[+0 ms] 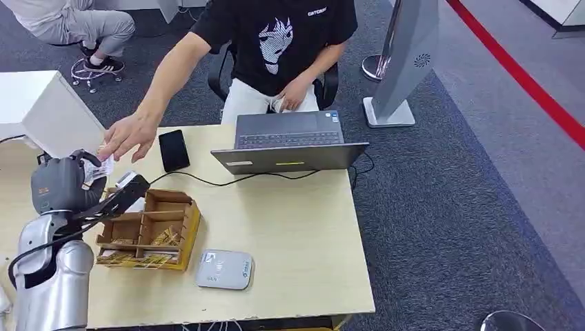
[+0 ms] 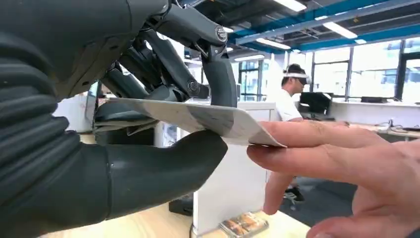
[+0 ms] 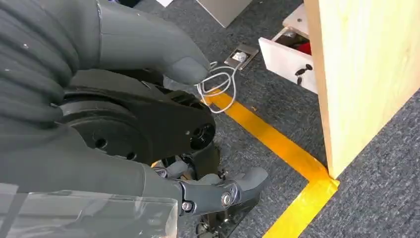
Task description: Pass the card to the sensor for recognition and then transmit it.
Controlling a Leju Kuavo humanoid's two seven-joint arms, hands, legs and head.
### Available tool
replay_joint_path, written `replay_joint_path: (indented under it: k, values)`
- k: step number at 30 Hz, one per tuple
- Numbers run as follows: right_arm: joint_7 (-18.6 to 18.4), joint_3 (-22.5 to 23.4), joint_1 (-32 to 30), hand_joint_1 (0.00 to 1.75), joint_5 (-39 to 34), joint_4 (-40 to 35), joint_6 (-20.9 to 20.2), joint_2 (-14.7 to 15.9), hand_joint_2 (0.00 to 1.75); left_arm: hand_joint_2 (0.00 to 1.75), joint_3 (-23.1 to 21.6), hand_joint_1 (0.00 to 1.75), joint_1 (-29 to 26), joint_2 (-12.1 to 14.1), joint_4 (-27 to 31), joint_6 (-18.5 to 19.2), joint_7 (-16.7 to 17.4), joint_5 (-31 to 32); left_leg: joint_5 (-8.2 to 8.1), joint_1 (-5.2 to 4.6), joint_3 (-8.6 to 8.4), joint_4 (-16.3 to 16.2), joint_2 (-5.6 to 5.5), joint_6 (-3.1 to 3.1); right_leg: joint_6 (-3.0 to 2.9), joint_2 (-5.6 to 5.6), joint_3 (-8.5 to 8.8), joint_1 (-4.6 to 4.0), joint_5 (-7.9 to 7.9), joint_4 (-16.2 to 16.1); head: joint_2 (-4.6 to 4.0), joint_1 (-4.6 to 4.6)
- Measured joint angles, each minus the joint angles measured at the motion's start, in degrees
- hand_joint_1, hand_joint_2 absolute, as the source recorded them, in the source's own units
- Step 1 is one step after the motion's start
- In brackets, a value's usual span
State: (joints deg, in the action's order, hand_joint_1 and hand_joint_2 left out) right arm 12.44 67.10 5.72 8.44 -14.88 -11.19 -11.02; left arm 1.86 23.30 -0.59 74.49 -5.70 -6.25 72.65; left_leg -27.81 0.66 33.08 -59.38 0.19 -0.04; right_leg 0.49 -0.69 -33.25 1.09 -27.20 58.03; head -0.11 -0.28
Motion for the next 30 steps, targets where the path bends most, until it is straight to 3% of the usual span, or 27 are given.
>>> replay_joint_path:
  k: [1, 2, 3, 10, 16, 23, 30]
  values:
    - [-0.11, 0.0, -0.01, 0.0, 0.0, 0.0, 0.0, 0.02, 1.75, 1.75, 0.17, 1.75, 0.04, -0.02, 0.0, 0.15, -0.15, -0.13, 0.0, 0.0, 0.01, 0.0, 0.01, 0.0, 0.0, -0.01, -0.01, 0.0, 0.0, 0.0, 0.0, 0.0]
    - [-0.13, 0.0, -0.01, 0.0, 0.0, 0.02, 0.05, 0.07, 1.75, 1.75, 0.26, 1.17, 0.07, -0.04, 0.0, 0.28, -0.33, -0.22, 0.0, 0.0, 0.01, 0.0, 0.02, 0.0, 0.0, -0.02, -0.01, 0.0, 0.0, 0.0, 0.0, 0.0]
    - [-0.13, 0.0, -0.01, 0.0, 0.0, 0.02, 0.05, 0.09, 1.75, 1.75, 0.41, 0.0, 0.08, -0.07, 0.0, 0.37, -0.39, -0.3, 0.0, 0.0, 0.01, 0.0, 0.02, 0.0, 0.0, -0.02, -0.01, 0.0, 0.0, 0.0, 0.0, 0.0]
    - [0.0, 0.0, 0.0, 0.0, -0.44, 0.07, 0.24, 0.35, 1.75, 1.75, 1.51, 0.0, -0.49, 0.09, 0.24, 1.94, -1.9, -1.59, 0.02, 0.0, 0.05, 0.0, -0.1, 0.0, 0.0, 0.1, 0.01, 0.0, 0.0, 0.01, 0.0, 0.0]
    - [0.52, 0.22, -0.1, 0.0, -2.41, 0.09, 1.18, 0.48, 1.75, 1.75, -0.2, 0.0, -7.71, -0.22, 7.68, 1.24, -5.66, -1.9, 0.01, -0.01, 0.05, -0.01, -0.07, 0.01, 0.03, 0.07, -0.01, 0.01, -0.02, -0.03, 0.0, 0.02]
    - [1.13, 1.55, -0.1, 0.0, -4.39, 0.09, 1.46, 0.48, 1.75, 1.75, -14.61, 0.0, -16.98, 2.17, 19.75, -2.3, -5.43, 0.3, -0.05, -0.01, 0.09, -0.01, -0.1, 0.05, 0.04, 0.11, -0.01, 0.01, -0.02, -0.07, 0.0, 0.0]
    - [1.62, 2.36, -0.11, 0.0, -5.29, 0.09, 2.19, 0.55, 1.75, 1.75, -28.73, 0.0, -19.61, 10.59, 22.34, -0.9, -3.35, 4.24, 0.0, 0.01, 0.05, 0.01, -0.09, 0.0, 0.02, 0.13, -0.01, 0.0, -0.01, -0.03, 0.0, -0.02]
